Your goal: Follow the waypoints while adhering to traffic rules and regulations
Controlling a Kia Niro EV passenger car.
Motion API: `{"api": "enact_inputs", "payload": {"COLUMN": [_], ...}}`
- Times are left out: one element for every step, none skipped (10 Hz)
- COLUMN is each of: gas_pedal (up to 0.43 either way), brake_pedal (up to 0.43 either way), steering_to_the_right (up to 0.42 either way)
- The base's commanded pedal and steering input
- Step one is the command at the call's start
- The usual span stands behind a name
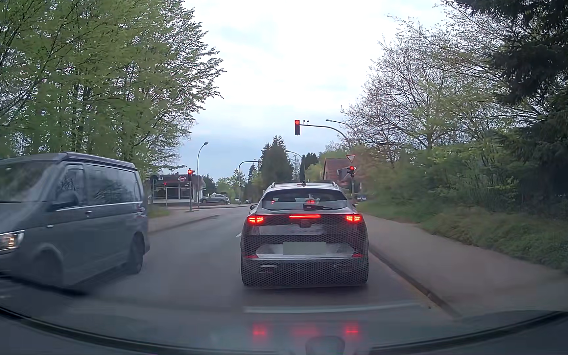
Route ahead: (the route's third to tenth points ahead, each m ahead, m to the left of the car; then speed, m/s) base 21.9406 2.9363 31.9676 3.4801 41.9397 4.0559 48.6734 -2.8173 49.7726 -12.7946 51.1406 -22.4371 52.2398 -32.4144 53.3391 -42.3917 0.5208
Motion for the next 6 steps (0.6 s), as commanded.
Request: {"api": "enact_inputs", "payload": {"gas_pedal": [0.0,0.0,0.0,0.0,0.0,0.0], "brake_pedal": [0.0,0.006,0.024,0.03,0.03,0.043], "steering_to_the_right": [0.002,0.002,0.002,0.002,0.002,0.002]}}
